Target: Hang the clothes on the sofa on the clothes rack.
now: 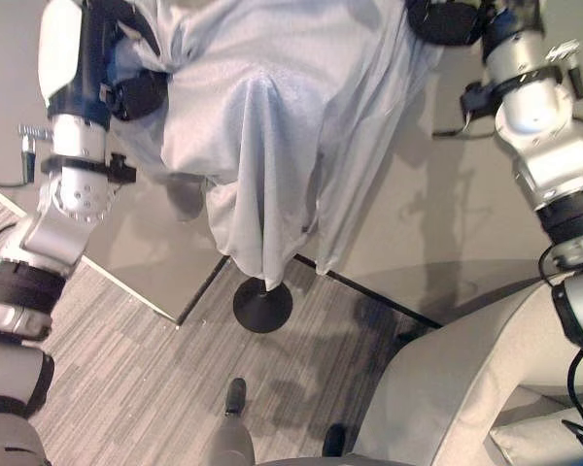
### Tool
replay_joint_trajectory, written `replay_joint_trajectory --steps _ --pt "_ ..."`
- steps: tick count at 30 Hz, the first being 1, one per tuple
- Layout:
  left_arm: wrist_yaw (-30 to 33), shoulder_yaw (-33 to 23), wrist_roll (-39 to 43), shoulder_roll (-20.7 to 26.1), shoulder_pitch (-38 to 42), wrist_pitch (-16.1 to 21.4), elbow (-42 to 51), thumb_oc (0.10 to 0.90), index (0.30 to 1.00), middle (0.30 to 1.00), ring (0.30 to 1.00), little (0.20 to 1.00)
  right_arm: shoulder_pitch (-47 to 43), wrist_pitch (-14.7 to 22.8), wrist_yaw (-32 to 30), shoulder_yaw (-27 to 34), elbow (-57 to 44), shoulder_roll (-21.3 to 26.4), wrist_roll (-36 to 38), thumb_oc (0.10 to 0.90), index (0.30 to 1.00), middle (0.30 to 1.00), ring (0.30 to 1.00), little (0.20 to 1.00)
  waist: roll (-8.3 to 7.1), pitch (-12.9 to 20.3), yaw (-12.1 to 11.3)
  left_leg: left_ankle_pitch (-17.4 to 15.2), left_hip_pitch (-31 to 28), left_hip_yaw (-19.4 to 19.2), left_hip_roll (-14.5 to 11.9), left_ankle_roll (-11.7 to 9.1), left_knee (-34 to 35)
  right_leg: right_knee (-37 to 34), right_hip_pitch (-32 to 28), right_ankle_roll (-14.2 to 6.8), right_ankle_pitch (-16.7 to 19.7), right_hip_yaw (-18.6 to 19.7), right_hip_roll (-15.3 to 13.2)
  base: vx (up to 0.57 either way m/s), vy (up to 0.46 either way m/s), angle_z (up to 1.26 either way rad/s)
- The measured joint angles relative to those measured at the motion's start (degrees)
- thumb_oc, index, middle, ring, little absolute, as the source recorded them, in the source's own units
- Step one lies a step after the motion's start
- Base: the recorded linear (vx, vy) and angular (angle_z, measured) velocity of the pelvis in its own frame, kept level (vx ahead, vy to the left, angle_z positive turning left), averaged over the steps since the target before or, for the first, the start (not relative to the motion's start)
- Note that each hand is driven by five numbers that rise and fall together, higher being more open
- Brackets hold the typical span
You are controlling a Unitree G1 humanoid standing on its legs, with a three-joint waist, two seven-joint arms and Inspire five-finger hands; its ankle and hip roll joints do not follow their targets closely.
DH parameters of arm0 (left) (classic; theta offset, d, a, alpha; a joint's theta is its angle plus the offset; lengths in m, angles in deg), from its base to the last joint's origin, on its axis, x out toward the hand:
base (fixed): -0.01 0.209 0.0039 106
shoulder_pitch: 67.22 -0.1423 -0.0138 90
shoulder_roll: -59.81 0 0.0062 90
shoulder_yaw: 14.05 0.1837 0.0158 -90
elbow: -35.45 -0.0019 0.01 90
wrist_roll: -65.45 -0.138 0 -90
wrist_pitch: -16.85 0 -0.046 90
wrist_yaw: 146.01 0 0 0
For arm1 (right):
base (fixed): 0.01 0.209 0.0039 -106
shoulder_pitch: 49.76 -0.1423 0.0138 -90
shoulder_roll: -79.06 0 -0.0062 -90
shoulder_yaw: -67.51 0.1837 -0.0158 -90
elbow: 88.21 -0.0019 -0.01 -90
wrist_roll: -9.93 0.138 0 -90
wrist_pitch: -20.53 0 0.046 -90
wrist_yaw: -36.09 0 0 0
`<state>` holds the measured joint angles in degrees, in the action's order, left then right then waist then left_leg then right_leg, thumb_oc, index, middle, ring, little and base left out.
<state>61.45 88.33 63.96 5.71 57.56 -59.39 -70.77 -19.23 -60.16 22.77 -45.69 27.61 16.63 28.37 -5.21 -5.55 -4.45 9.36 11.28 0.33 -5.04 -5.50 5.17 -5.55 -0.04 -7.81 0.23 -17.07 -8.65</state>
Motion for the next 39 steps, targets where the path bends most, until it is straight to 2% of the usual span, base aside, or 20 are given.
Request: replay_joint_trajectory --steps 3,7,8,11,12,13,16,19,25,27,28,29,30,31,32,33,34,37,39 --pt "-0.38 -0.62 -1.19 -2.88 -4.09 -0.02 1.27 0.4 0.3 0.3 0.3 0.3 7.1 -0.65 0.17 0.83 -2.49 -1.54 -0.1 0.4 0.3 0.3 0.3 0.3 0.63 -0.68 -0.3 0.0 -0.08 0.03 -0.12 0.01 0.01 0.0 -0.15 -0.04 0.06 0.0 0.02 0.0 0.0 -0.01" --pt "-0.36 -3.73 -0.78 -10.38 -10.82 0.02 4.97 0.4 0.3 0.3 0.3 0.3 17.97 -0.22 0.22 5.61 -5.73 -7.78 -0.12 0.4 0.3 0.3 0.3 0.3 1.61 -2.07 -0.18 -0.17 -1.04 -0.2 -0.07 0.19 0.07 -0.01 -0.95 -0.37 0.25 0.35 -0.25 0.0 -0.001 -0.03" --pt "-0.44 -5.6 -0.61 -13.28 -13.21 0.17 6.45 0.4 0.3 0.3 0.3 0.3 20.95 -0.12 0.24 7.13 -7.35 -10.96 -0.11 0.4 0.3 0.3 0.3 0.3 1.83 -2.24 -0.09 -0.33 -1.36 -0.68 -0.08 0.32 0.08 -0.01 -0.98 -0.43 0.29 0.81 -0.39 0.02 -0.007 -0.14" --pt "-0.66 -6.34 1.65 -18.26 -16.27 0.39 7.41 0.4 0.3 0.3 0.3 0.3 26.58 -0.32 0.82 7.2 -10.68 -15.17 -0.17 0.4 0.3 0.3 0.3 0.3 2.55 -2.75 -0.04 -0.48 -2.15 -1.13 0.0 0.41 0.08 -0.01 -1.57 -0.52 0.37 1.15 -0.55 0.02 -0.011 -0.09" --pt "-1.27 -6.26 1.66 -18.63 -16.32 0.38 7.3 0.544 0.516 0.516 0.516 0.516 27.11 -0.62 1.45 6.82 -10.97 -15.25 -0.16 0.631 0.646 0.646 0.646 0.646 2.72 -2.84 0.01 -0.47 -2.19 -1.13 -0.07 0.43 0.07 -0.01 -1.61 -0.52 0.38 1.15 -0.48 0.0 0.0 0.0" --pt "-1.44 -6.3 1.7 -18.68 -16.27 0.37 7.14 0.8 0.9 0.9 0.9 0.9 27.18 -0.71 1.54 6.81 -10.95 -15.26 -0.16 0.8 0.9 0.9 0.9 0.9 2.81 -2.85 0.0 -0.46 -2.35 -1.12 -0.07 0.45 0.07 -0.01 -1.78 -0.52 0.38 1.15 -0.43 0.0 0.0 0.0" --pt "-1.62 -6.98 3.68 -18.85 -16.44 -0.68 5.28 0.8 0.9 0.9 0.9 0.9 27.16 -1.68 1.52 8.93 -10.83 -14.87 -0.06 0.8 0.9 0.9 0.9 0.9 3.07 -2.74 -0.07 -0.65 -3.66 -1.21 -0.15 0.52 0.07 -0.02 -3.08 -0.46 0.32 1.16 -0.43 0.0 -0.011 0.0" --pt "-1.76 -10.74 6.15 -18.74 -17.33 -2.65 2.68 0.8 0.9 0.9 0.9 0.9 27.33 -3.35 1.23 12.66 -10.71 -11.03 -0.01 0.8 0.9 0.9 0.9 0.9 3.25 -2.68 0.12 -0.67 -3.8 -1.34 -0.15 0.57 0.06 -0.02 -3.13 -0.46 0.32 1.27 -0.44 0.0 0.0 0.0" --pt "-1.87 -14.93 9.83 -18.73 -18.09 -3.24 1.06 0.8 0.9 0.9 0.9 0.9 27.67 -3.53 -0.27 21.13 -11.16 -8.62 0.52 0.8 0.9 0.9 0.9 0.9 3.36 -2.64 0.14 -0.75 -5.0 -1.53 -0.04 0.71 0.05 -0.01 -4.25 -0.46 0.32 1.27 -0.6 0.0 0.0 0.0" --pt "-2.91 -18.62 10.84 -17.23 -22.45 -2.93 3.69 0.8 0.9 0.9 0.9 0.9 32.32 -3.13 -1.03 27.04 -16.66 -0.69 0.18 0.8 0.9 0.9 0.9 0.9 3.72 -2.61 0.47 -1.05 -5.7 -1.77 0.34 1.15 0.09 -0.01 -4.83 -0.48 0.3 1.35 -1.27 0.01 0.048 -0.04" --pt "-3.92 -19.94 11.92 -17.1 -24.1 -3.13 5.16 0.8 0.9 0.9 0.9 0.9 35.43 -3.07 -0.38 29.9 -18.78 -0.55 -0.11 0.8 0.9 0.9 0.9 0.9 3.8 -2.51 0.78 -1.25 -5.9 -1.94 0.36 1.11 0.14 -0.01 -4.95 -0.49 0.29 1.5 -1.4 0.01 0.053 -0.08" --pt "-4.53 -23.25 12.51 -17.17 -29.32 -2.7 9.58 0.8 0.9 0.9 0.9 0.9 41.27 -1.97 0.47 33.89 -22.89 -0.41 -0.13 0.8 0.9 0.9 0.9 0.9 3.79 -2.5 1.21 -1.56 -5.96 -2.05 0.51 1.23 0.22 -0.01 -4.97 -0.48 0.18 1.61 -1.55 -0.02 0.039 -0.06" --pt "-4.5 -24.39 12.6 -17.22 -30.6 -2.94 9.39 0.8 0.9 0.9 0.9 0.9 42.66 -2.06 0.43 34.12 -22.66 -0.43 -0.11 0.8 0.9 0.9 0.9 0.9 3.99 -2.38 1.64 -1.54 -6.12 -2.16 0.6 1.24 0.14 -0.01 -5.06 -0.48 0.19 1.71 -1.52 -0.04 0.049 -0.04" --pt "-5.56 -25.54 12.57 -17.19 -32.67 -3.83 10.16 0.8 0.9 0.9 0.9 0.9 46.8 -2.65 1.5 36.12 -23.71 -1.47 -0.22 0.8 0.9 0.9 0.9 0.9 4.34 -2.2 1.79 -1.49 -6.02 -2.2 0.65 1.31 0.15 0.0 -4.93 -0.5 0.19 1.76 -1.6 -0.08 0.084 -0.04" --pt "-8.08 -27.37 12.56 -17.85 -39.42 -4.0 13.4 0.8 0.9 0.9 0.9 0.9 55.94 -3.38 3.42 37.31 -25.31 -5.99 -1.21 0.8 0.9 0.9 0.9 0.9 4.89 -2.02 1.92 -1.64 -5.84 -2.37 0.95 1.46 0.16 0.0 -4.61 -0.63 0.09 1.89 -2.08 -0.07 0.059 -0.04" --pt "-8.57 -27.92 12.56 -18.76 -40.96 -3.99 14.1 0.8 0.9 0.9 0.9 0.9 57.65 -3.37 3.79 37.31 -25.34 -7.59 -2.44 0.8 0.9 0.9 0.9 0.9 5.03 -1.93 1.94 -1.67 -5.83 -2.5 1.07 1.5 0.16 0.0 -4.5 -0.68 0.1 1.99 -2.21 -0.1 0.074 -0.09" --pt "-10.38 -29.23 12.54 -22.94 -46.15 -4.65 16.56 0.8 0.9 0.9 0.9 0.9 62.5 -5.98 5.68 36.93 -25.07 -14.44 -4.55 0.8 0.9 0.9 0.9 0.9 5.71 -1.75 2.04 -1.81 -5.81 -2.9 1.48 1.67 0.15 0.0 -4.3 -0.88 0.15 2.37 -2.38 -0.05 0.028 -0.07" --pt "-11.89 -29.13 12.57 -27.39 -48.24 -5.22 17.17 0.8 0.9 0.9 0.9 0.9 65.9 -6.86 7.28 34.29 -23.17 -19.16 -4.59 0.8 0.9 0.9 0.9 0.9 6.2 -1.6 2.02 -1.79 -5.98 -3.03 1.68 1.71 0.17 0.0 -4.43 -1.08 0.11 2.4 -2.9 -0.04 0.018 -0.02" --pt "-14.33 -27.5 13.66 -33.46 -51.48 -5.29 16.77 0.8 0.9 0.9 0.9 0.9 70.26 -7.42 11.05 30.15 -22.98 -20.99 -4.75 0.8 0.9 0.9 0.9 0.9 6.44 -1.45 2.47 -1.8 -5.98 -3.08 1.98 1.71 0.17 0.0 -4.42 -1.27 0.1 2.38 -3.23 -0.05 0.015 0.01"
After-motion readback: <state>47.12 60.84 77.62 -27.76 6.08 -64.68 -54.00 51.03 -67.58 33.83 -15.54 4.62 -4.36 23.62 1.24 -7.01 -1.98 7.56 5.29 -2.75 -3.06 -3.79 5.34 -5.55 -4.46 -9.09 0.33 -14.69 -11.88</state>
